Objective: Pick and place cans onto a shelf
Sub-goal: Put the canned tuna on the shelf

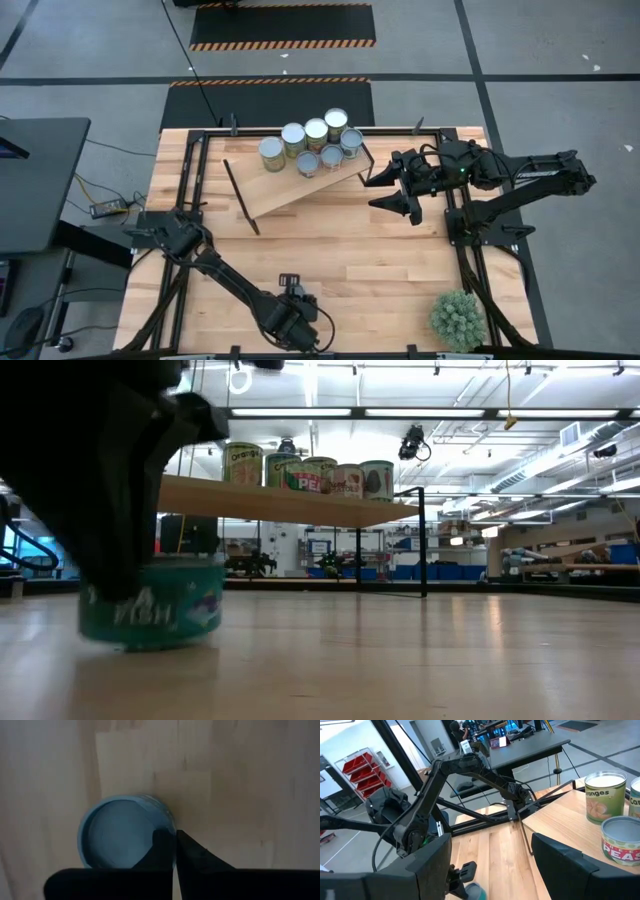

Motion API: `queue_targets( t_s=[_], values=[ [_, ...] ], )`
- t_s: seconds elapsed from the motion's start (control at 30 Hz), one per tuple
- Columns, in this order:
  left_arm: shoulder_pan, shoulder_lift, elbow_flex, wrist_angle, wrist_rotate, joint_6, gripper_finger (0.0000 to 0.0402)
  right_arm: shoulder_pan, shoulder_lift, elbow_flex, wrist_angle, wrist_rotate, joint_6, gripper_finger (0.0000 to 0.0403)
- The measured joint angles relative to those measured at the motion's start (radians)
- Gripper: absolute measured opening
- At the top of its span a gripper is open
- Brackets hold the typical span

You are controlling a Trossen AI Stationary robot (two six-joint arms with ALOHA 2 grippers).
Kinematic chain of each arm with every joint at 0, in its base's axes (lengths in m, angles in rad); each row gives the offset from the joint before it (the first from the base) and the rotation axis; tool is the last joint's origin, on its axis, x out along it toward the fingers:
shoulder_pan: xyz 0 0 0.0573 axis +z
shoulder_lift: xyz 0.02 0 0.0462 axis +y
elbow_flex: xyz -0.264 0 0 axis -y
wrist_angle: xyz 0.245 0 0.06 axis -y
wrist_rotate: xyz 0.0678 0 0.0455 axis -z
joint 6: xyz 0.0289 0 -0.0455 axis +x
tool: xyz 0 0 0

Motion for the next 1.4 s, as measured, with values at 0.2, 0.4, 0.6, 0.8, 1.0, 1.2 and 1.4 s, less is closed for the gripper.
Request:
queue_targets(
  t_s=[0.2, 0.4, 0.6, 0.8, 1.0, 1.2, 1.4],
  values=[
    [0.022, -0.040, 0.002, -0.003, -0.010, 0.090, 0.0005, 0.000, 0.000, 0.000, 0.002, 0.000, -0.007, 0.0281],
    [0.057, -0.068, 0.003, -0.018, -0.019, 0.116, 0.0005, 0.000, 0.000, 0.000, 0.001, 0.000, -0.007, 0.0281],
    [0.081, -0.114, 0.003, -0.030, -0.021, 0.212, 0.0004, 0.000, -0.009, 0.000, 0.002, 0.000, -0.002, 0.0281],
    [0.111, -0.165, 0.004, -0.053, -0.043, 0.274, 0.0004, -0.001, -0.025, 0.000, 0.002, 0.003, -0.003, 0.0281],
    [0.154, -0.225, 0.004, -0.097, -0.051, 0.342, 0.0004, -0.001, -0.027, 0.000, 0.001, 0.003, -0.001, 0.0281],
    [0.214, -0.310, 0.004, -0.153, -0.092, 0.402, 0.0004, -0.001, -0.027, 0.000, 0.002, 0.003, 0.000, 0.0281],
    [0.287, -0.399, 0.004, -0.162, -0.093, 0.484, 0.0004, -0.001, -0.027, 0.000, 0.001, 0.028, -0.005, 0.0281]
  ],
)
